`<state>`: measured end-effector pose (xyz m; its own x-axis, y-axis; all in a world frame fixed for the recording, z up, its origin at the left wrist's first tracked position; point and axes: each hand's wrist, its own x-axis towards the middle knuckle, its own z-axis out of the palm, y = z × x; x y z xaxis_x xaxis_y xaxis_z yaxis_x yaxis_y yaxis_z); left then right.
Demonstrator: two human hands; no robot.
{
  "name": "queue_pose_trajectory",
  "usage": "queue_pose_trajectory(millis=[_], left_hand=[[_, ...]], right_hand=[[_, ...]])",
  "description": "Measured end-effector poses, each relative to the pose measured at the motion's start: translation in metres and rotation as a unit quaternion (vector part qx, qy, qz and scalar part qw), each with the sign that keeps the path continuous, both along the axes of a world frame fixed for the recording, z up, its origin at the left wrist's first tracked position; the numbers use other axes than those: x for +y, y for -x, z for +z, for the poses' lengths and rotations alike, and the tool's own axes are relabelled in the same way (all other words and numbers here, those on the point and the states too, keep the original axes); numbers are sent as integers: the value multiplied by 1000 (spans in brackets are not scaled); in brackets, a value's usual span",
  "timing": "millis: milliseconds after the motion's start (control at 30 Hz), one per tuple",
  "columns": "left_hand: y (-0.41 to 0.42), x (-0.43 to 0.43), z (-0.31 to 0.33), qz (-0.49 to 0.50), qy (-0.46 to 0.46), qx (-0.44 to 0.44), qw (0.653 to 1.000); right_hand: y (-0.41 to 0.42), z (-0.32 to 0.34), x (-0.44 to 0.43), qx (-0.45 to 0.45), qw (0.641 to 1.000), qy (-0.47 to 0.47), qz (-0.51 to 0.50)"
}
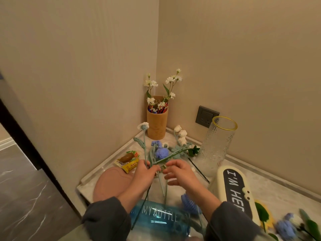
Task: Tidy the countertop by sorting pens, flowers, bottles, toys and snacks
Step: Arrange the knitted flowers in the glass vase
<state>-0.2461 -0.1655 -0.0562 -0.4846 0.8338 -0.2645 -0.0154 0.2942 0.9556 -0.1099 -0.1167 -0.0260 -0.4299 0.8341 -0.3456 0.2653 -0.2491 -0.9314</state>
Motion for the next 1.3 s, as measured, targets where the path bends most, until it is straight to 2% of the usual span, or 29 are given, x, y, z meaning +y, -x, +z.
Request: queue_pose_trajectory(millis=[133,267,400,633,733,833,967,1133,1300], left_hand=[[6,1,-2,4,1,-34,999],[12,1,-1,-10,5,-37,999],[19,0,0,-21,4,-29,999],[36,13,3,-28,15,-40,999],[40,23,1,-10,13,-39,999],[43,35,2,-13,-7,-31,999],[35,55,9,-32,-33,-61,997],[11,58,18,-84,-61,-15,995],[-15,52,23,-95,-80,54,991]], right_hand=[[19,-9,19,68,988,99,-96],[42,-29,36,142,962,182,-149],[54,-32,47,134,953,173,-211],[53,-29,64,159,931,195,-265],[52,-25,65,164,931,181,-271],[49,-17,56,155,948,142,-237],[41,-6,39,85,979,48,-182],[23,8,26,0,992,-24,-120],[0,23,21,-13,995,-46,-87]])
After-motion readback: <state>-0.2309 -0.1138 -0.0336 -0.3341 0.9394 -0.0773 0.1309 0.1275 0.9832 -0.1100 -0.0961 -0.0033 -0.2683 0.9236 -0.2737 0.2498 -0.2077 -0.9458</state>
